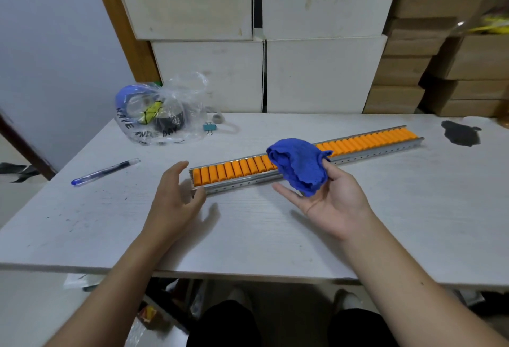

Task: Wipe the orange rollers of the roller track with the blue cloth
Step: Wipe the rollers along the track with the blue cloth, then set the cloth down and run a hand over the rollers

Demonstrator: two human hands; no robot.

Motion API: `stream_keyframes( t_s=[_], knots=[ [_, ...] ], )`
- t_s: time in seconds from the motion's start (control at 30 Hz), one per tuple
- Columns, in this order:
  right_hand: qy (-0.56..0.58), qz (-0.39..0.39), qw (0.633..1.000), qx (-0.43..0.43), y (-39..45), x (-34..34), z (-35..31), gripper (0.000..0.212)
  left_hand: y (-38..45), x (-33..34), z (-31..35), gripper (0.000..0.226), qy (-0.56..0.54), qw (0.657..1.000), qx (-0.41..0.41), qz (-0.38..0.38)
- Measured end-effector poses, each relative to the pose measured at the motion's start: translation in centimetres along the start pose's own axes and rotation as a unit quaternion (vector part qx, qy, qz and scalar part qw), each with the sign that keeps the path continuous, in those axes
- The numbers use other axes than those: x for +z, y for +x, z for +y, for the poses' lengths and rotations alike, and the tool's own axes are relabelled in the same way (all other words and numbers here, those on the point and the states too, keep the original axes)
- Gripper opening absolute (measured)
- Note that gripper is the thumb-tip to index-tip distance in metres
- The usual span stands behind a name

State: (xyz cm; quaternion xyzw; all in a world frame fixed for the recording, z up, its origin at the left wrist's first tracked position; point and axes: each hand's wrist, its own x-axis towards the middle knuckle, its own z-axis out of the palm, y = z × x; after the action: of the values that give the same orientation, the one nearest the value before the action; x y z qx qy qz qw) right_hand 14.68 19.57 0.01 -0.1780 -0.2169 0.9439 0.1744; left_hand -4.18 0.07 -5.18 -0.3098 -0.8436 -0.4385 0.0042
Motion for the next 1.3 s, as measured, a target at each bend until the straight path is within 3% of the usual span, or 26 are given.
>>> stream_keyframes(
  t_s=[0.17,0.3,0.37,0.43,0.47,0.5,0.57,0.63,0.7,0.73,0.77,0.8,0.87,0.97,1.03,1.17,1.3],
  knots=[
    [0.027,-0.007,1.000,0.000,-0.4,0.3,0.5,0.037,0.1,0.2,-0.3,0.061,0.013,1.000,0.010,-0.015],
    [0.009,0.019,1.000,-0.004,-0.6,0.3,0.5,0.040,0.2,0.3,-0.4,0.080,0.004,0.999,-0.021,-0.032],
    [-0.018,0.027,0.999,-0.017,-1.0,0.3,0.4,0.042,0.3,0.3,-0.4,0.083,-0.016,0.998,-0.038,-0.048],
    [-0.135,0.046,0.987,-0.068,-1.7,0.1,0.4,0.034,0.4,0.3,-0.6,0.076,-0.018,0.998,-0.039,-0.051],
    [-0.255,0.078,0.957,-0.111,-2.1,-0.2,0.5,0.026,0.5,0.2,-0.7,0.068,-0.009,0.998,-0.031,-0.046],
    [-0.389,0.121,0.899,-0.159,-2.6,-0.5,0.6,0.015,0.6,0.2,-0.8,0.060,0.003,0.999,-0.024,-0.042],
    [-0.591,0.153,0.753,-0.247,-3.6,-1.7,1.0,0.005,0.6,0.2,-0.9,0.055,0.016,0.999,-0.020,-0.037],
    [-0.731,0.066,0.632,-0.249,-3.8,-3.3,1.5,0.032,0.7,0.2,-0.9,0.058,0.017,0.999,-0.023,-0.034],
    [-0.846,-0.034,0.505,-0.165,-4.1,-4.9,2.0,0.057,0.7,0.3,-0.9,0.058,0.019,0.999,-0.019,-0.031],
    [-0.883,-0.060,0.453,-0.111,-4.3,-5.6,2.2,0.074,0.6,0.4,-1.0,0.058,0.023,0.999,-0.017,-0.034],
    [-0.900,-0.067,0.424,-0.076,-4.5,-6.1,2.4,0.090,0.5,0.5,-1.1,0.057,0.027,0.999,-0.017,-0.039],
    [-0.901,-0.063,0.424,-0.062,-4.6,-6.3,2.4,0.101,0.6,0.5,-1.2,0.059,0.030,0.998,-0.019,-0.044],
    [-0.870,-0.024,0.485,-0.081,-4.5,-5.7,2.6,0.103,1.3,0.4,-1.0,0.067,0.036,0.997,-0.032,-0.057],
    [-0.807,-0.010,0.568,-0.164,-3.3,-1.7,3.4,0.068,2.4,-1.3,-0.8,0.076,0.038,0.996,-0.052,-0.058],
    [-0.788,-0.049,0.590,-0.169,-2.2,1.0,4.2,0.047,2.8,-1.3,-0.5,0.080,0.035,0.994,-0.071,-0.072],
    [-0.830,-0.150,0.497,-0.203,2.1,3.9,8.4,0.047,2.2,-0.7,-0.9,0.086,0.012,0.991,-0.099,-0.091],
    [-0.859,-0.153,0.436,-0.220,6.6,4.2,11.9,0.066,2.3,-0.9,-1.2,0.080,-0.003,0.989,-0.113,-0.095]
  ],
)
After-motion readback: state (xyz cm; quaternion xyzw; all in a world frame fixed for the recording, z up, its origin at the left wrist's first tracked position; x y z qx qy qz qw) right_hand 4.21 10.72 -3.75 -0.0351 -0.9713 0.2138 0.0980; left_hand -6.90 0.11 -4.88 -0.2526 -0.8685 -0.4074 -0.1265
